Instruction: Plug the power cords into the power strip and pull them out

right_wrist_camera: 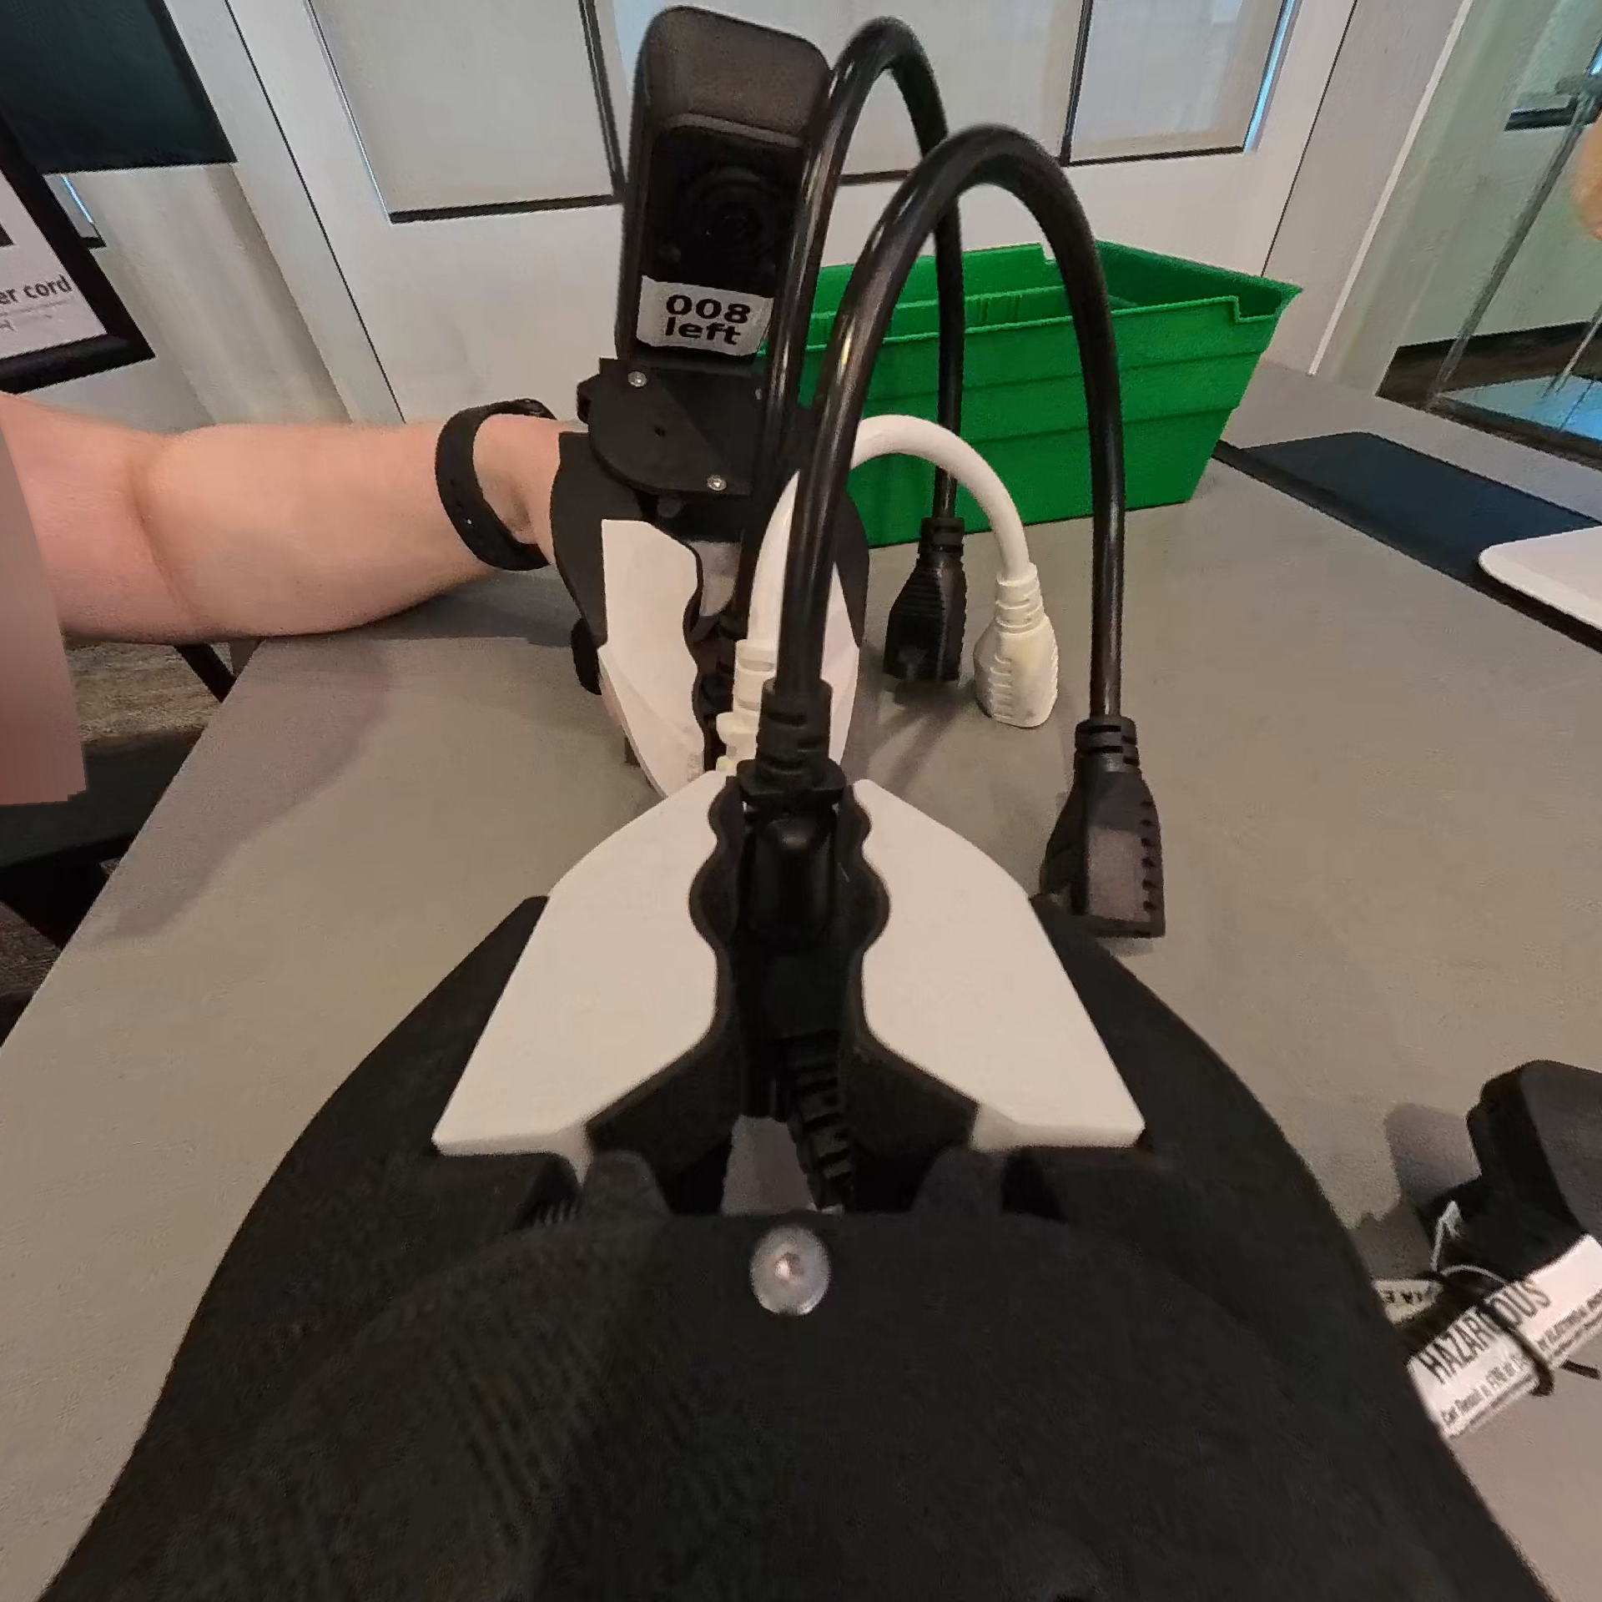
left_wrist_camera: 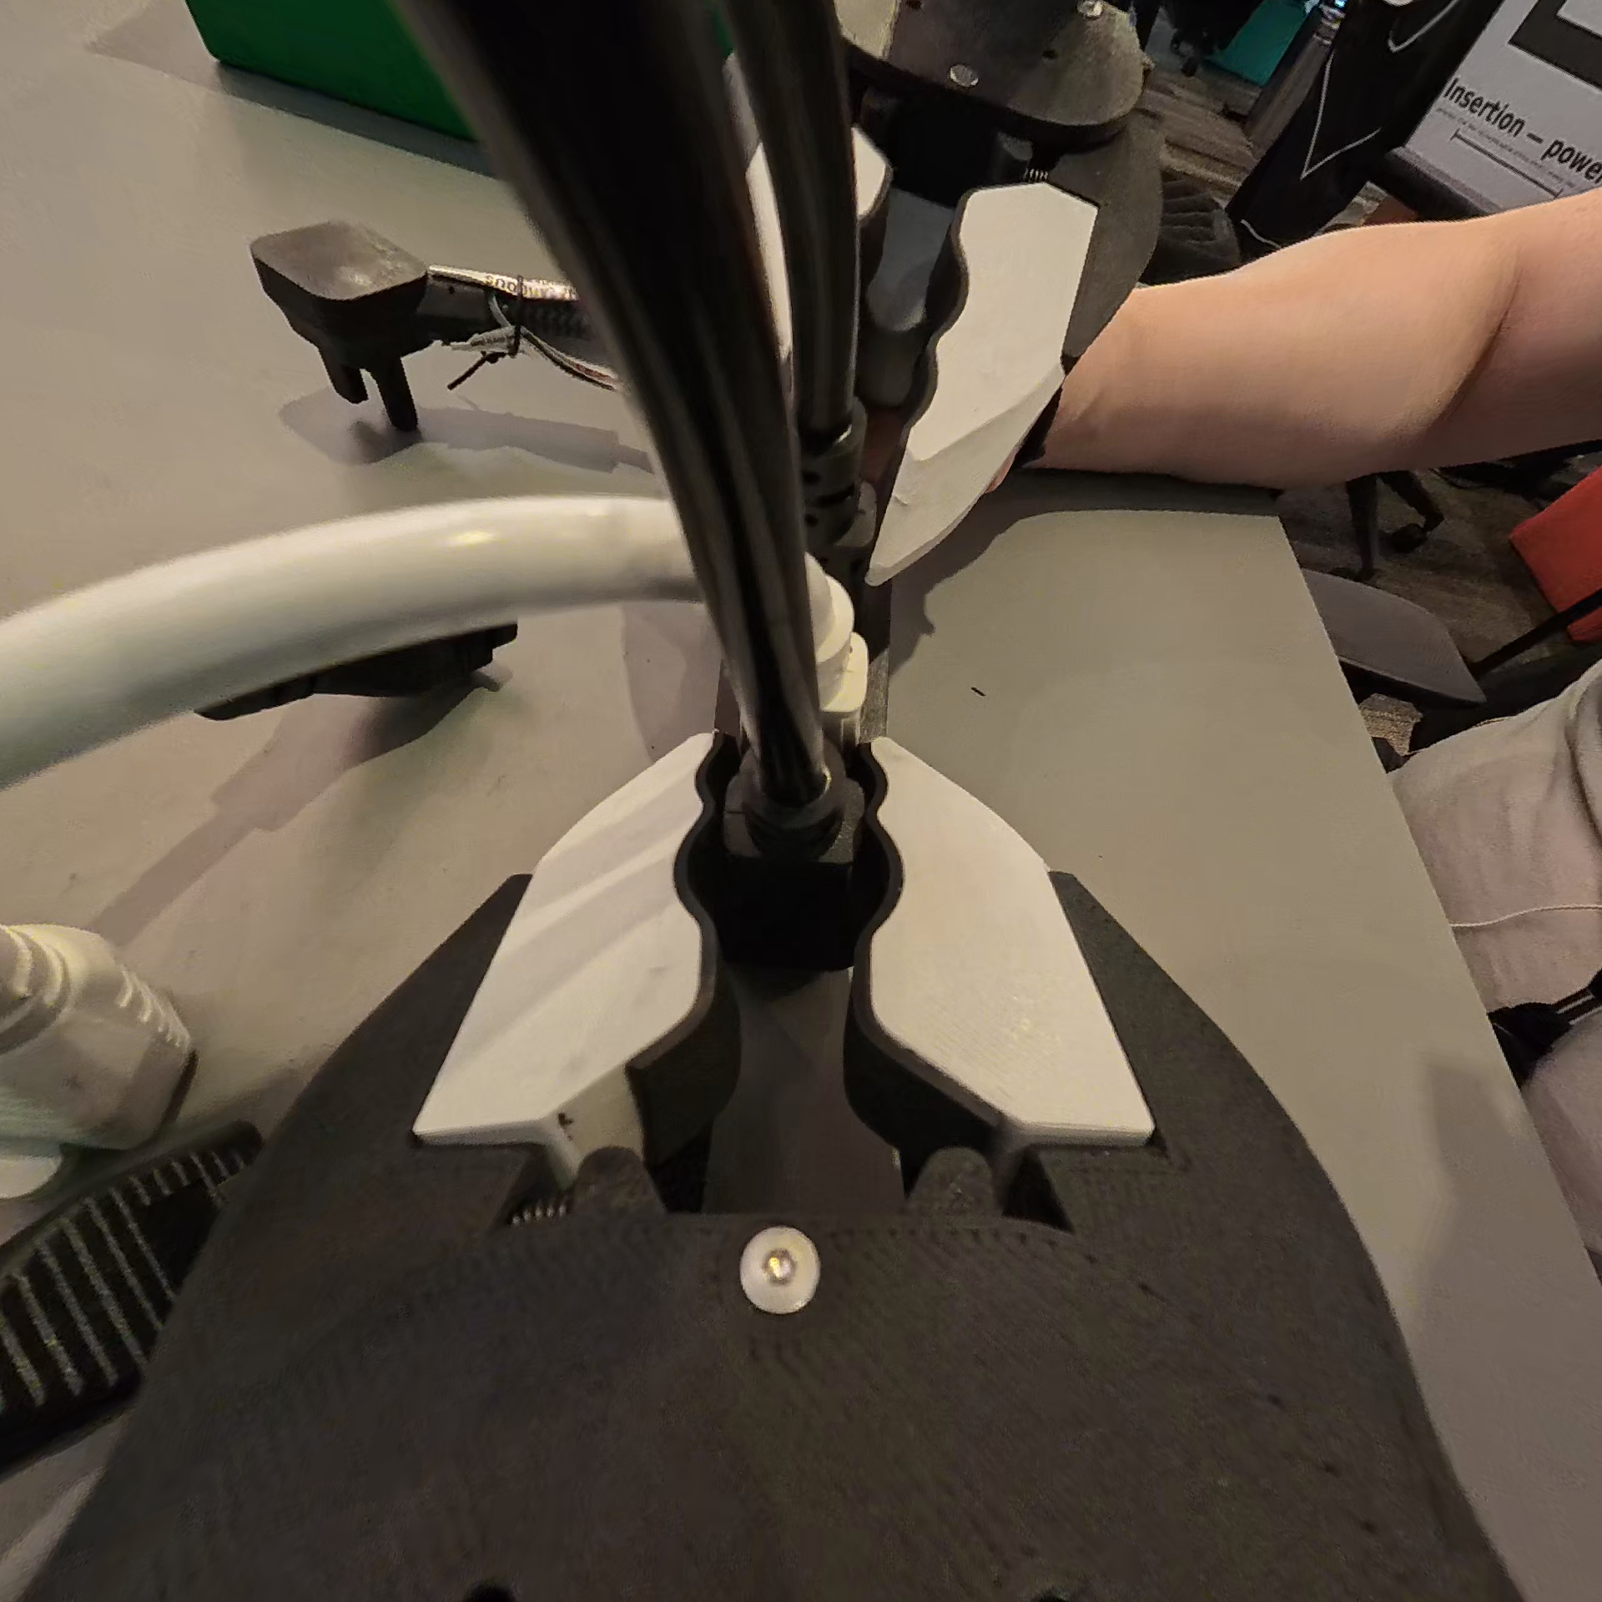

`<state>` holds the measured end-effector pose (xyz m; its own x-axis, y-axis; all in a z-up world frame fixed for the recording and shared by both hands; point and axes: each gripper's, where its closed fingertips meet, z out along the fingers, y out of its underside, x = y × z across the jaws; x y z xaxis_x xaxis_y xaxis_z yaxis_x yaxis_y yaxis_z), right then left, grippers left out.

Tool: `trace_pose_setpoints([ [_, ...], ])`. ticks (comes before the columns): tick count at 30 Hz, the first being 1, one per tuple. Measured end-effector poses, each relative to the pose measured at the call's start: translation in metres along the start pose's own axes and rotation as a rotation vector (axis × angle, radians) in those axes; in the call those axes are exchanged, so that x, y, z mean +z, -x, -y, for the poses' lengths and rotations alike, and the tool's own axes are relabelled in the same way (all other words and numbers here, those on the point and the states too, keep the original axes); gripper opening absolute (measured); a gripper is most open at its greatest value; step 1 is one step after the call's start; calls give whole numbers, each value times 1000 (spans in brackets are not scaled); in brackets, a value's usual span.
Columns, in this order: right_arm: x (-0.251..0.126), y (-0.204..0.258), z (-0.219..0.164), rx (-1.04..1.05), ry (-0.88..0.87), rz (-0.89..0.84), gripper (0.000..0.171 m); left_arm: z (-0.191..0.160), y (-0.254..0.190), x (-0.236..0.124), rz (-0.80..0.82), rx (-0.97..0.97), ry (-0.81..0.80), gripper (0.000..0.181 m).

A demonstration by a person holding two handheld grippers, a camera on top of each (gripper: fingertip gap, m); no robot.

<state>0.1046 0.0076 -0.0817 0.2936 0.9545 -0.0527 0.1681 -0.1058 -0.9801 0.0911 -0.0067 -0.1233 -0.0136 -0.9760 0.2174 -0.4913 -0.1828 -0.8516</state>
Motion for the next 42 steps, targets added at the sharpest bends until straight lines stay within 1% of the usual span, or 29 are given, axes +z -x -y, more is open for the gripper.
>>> trace_pose_setpoints([
  [3, 2, -1, 2, -16, 11, -3, 16, 1, 1, -1, -2, -6, -8, 27],
  [5, 3, -2, 2, 11, 27, 5, 17, 1, 2, -2, 1, -13, -9, 26],
  [7, 5, -6, 0, 77, 61, 22, 18, 2, 5, -3, 10, -46, -14, 26],
  [9, 4, -11, 0, 133, 78, 12, 20, 6, 12, -5, 57, -68, -40, 29],
  [12, 0, -17, 5, 302, 21, 44, 20, 18, 12, -12, 53, -80, -125, 30],
  [14, -4, -21, 5, 378, -15, 67, 21, 23, 16, -12, 82, -67, -145, 31],
  [15, -5, -22, 5, 398, -23, 79, 21, 25, 16, -11, 93, -56, -157, 37],
  [16, -5, -22, 5, 404, -25, 87, 21, 28, 16, -9, 94, -62, -174, 49],
  [17, -5, -21, 5, 399, -21, 90, 21, 29, 14, -6, 73, -83, -180, 57],
  [19, -2, -17, 3, 379, -5, 100, 21, 33, 9, -1, 11, -145, -195, 63],
  [20, 0, -16, 2, 361, 0, 104, 21, 36, 6, 0, -24, -178, -218, 61],
  [21, 2, -14, 2, 344, 8, 110, 21, 39, 5, 2, -54, -212, -235, 55],
  [22, 4, -12, 2, 333, 12, 117, 21, 38, 6, 5, -59, -245, -228, 50],
  [23, 6, -10, 2, 330, 10, 125, 21, 33, 7, 9, -63, -260, -189, 43],
  [24, 7, -9, 1, 334, 8, 133, 21, 25, 4, 14, -69, -256, -124, 41],
  [25, 8, -8, 0, 341, 11, 144, 21, 18, 3, 19, -59, -241, -64, 44],
  [29, 9, -6, -5, 328, 25, 154, 21, 8, 5, 21, 3, -168, 10, 49],
  [32, 10, -5, -11, 315, 54, 160, 22, -4, 10, 25, 58, -129, 99, 48],
  [35, 9, -4, -10, 299, 50, 161, 21, -6, 9, 26, 73, -98, 113, 46],
  [37, 9, -3, -14, 285, 73, 149, 21, -9, 9, 28, 99, -42, 142, 43],
  [42, 3, -1, -17, 112, 167, 120, 23, -10, 8, 28, 102, -22, 150, 43],
])
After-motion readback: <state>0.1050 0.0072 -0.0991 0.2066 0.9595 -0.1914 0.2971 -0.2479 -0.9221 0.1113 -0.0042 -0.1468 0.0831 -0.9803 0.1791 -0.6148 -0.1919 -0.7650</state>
